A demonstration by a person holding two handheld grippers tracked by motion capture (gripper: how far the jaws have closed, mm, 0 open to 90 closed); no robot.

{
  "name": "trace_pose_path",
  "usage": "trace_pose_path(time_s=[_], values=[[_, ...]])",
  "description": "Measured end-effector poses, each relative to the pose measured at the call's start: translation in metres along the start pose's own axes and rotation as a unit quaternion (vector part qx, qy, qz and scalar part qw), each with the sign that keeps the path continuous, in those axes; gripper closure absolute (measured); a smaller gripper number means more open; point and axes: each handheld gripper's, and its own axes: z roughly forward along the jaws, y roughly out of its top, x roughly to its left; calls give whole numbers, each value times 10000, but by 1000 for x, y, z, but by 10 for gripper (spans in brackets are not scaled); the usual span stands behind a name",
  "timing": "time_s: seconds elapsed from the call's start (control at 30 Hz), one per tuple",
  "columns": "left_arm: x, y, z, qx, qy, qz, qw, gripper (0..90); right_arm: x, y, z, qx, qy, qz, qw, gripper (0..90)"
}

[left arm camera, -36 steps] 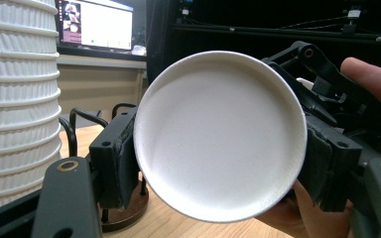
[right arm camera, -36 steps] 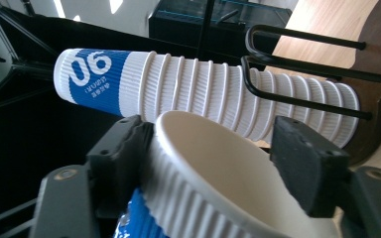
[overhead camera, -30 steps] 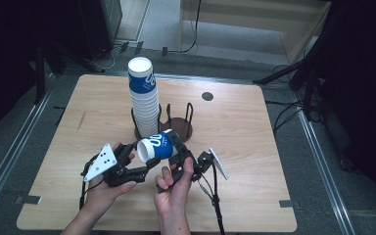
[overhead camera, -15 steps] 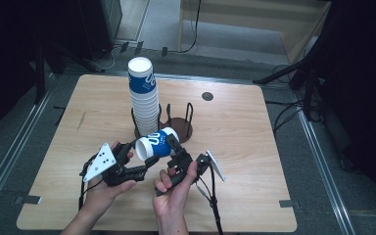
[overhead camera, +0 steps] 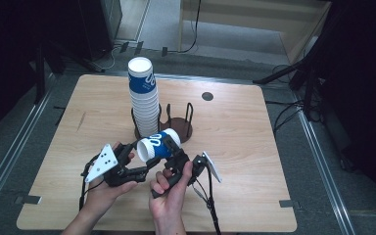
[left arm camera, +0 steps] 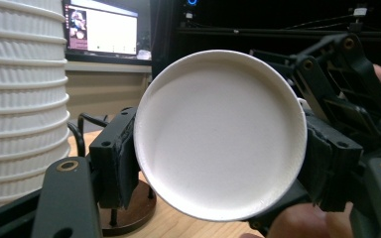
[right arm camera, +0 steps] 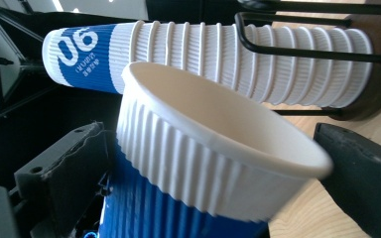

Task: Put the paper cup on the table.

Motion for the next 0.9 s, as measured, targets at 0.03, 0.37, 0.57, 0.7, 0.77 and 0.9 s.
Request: trace_pose_path(time_s=[0.03,0.37,0.57,0.7,0.77,0.9], values=[[0,0,0,-10,-18,-20,10000,287,0,2,1,-45,28,-4,10000,23],[1,0,0,24,-24,7,10000,286,-4,4,4,20,124,151,9998,90],[1,2,-4,-92,-9,-233,9997,275,-3,3,3,-58,275,152,9995,115],[1,5,-7,-258,-119,-434,9987,200,0,6,1,-237,306,-38,9992,117],[2,6,-8,-238,-125,-463,9986,165,2,8,-1,-320,303,-179,9989,117],[4,5,-9,-22,57,-372,9993,130,8,12,-5,-543,194,-660,9962,118]])
